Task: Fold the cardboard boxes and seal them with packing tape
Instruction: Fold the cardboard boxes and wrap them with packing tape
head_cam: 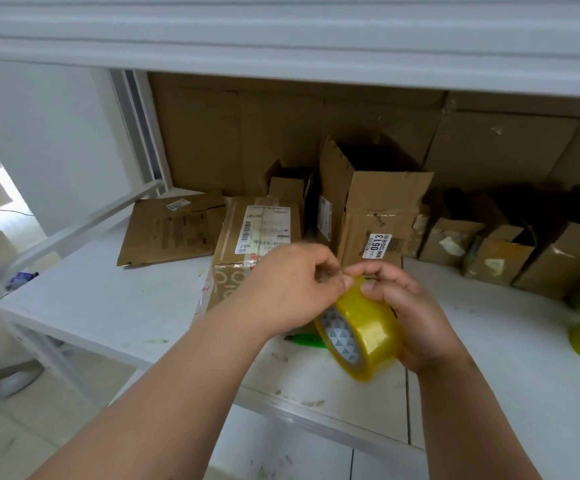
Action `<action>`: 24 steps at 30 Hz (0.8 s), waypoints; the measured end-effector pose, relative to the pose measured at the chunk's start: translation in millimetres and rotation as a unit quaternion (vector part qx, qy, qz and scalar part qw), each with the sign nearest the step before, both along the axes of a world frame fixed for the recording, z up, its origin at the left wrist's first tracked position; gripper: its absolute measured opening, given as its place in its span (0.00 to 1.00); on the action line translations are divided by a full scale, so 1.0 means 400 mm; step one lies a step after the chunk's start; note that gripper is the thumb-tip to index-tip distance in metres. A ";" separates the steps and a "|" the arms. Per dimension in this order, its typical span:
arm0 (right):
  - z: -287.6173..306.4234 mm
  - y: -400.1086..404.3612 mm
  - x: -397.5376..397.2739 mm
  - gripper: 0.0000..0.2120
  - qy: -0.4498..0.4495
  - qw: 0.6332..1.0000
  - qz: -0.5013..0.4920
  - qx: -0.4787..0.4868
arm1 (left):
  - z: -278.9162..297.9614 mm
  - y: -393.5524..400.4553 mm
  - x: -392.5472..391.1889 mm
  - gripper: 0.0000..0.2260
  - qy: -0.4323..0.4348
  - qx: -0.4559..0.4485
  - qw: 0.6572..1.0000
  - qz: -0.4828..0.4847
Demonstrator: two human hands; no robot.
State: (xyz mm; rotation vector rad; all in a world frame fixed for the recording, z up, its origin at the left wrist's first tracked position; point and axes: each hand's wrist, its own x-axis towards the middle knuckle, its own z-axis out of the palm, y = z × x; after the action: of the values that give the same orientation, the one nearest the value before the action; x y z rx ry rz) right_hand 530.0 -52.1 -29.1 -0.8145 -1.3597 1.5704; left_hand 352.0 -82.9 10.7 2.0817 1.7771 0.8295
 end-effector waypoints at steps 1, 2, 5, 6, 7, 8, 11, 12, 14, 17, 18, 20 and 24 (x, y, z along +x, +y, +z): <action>0.002 -0.004 0.006 0.12 -0.003 1.000 0.001 0.001 | 0.000 0.001 0.012 0.08 0.000 -0.008 1.000 0.006; 0.002 -0.007 0.013 0.12 -0.009 1.000 0.001 0.002 | 0.001 0.001 0.022 0.07 0.002 -0.009 1.000 0.013; 0.003 -0.016 0.033 0.13 -0.029 0.999 -0.011 0.006 | 0.007 0.001 0.048 0.08 0.029 0.006 0.999 0.023; 0.003 -0.019 0.040 0.13 -0.033 0.999 -0.014 0.007 | 0.007 0.000 0.056 0.09 0.035 0.012 0.999 0.021; 0.003 -0.021 0.046 0.14 -0.033 0.999 -0.014 0.008 | 0.007 -0.001 0.064 0.10 0.038 0.016 0.999 0.019; 0.003 -0.022 0.053 0.15 -0.028 1.000 -0.009 0.007 | 0.005 -0.002 0.069 0.10 0.037 0.020 0.999 0.020; -0.001 -0.015 0.087 0.28 -0.001 0.999 0.045 -0.024 | -0.005 -0.008 0.073 0.10 0.024 0.039 0.998 0.045; -0.003 -0.013 0.101 0.34 0.003 0.997 0.075 -0.031 | -0.007 -0.011 0.068 0.10 0.015 0.048 0.997 0.062; -0.005 -0.014 0.124 0.37 -0.011 0.990 0.135 -0.028 | -0.006 -0.017 0.052 0.11 -0.012 0.057 0.993 0.099; -0.006 -0.020 0.132 0.25 -0.069 0.983 0.168 0.011 | 0.003 -0.027 0.025 0.12 -0.053 0.050 0.988 0.139; -0.007 -0.021 0.129 0.22 -0.083 0.982 0.168 0.019 | 0.005 -0.033 0.016 0.12 -0.068 0.045 0.985 0.152; -0.003 -0.022 0.116 0.20 -0.082 0.983 0.160 0.027 | 0.007 -0.047 -0.005 0.12 -0.120 0.034 0.979 0.162; 0.013 -0.023 0.084 0.22 -0.045 0.982 0.179 0.033 | 0.011 -0.079 -0.046 0.11 -0.256 -0.006 0.951 0.172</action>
State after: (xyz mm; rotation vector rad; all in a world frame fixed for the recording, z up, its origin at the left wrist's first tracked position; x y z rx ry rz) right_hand 563.5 -61.3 -24.0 -0.6315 -1.6872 1.7660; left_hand 333.4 -114.5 15.1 1.3770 1.8420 1.3045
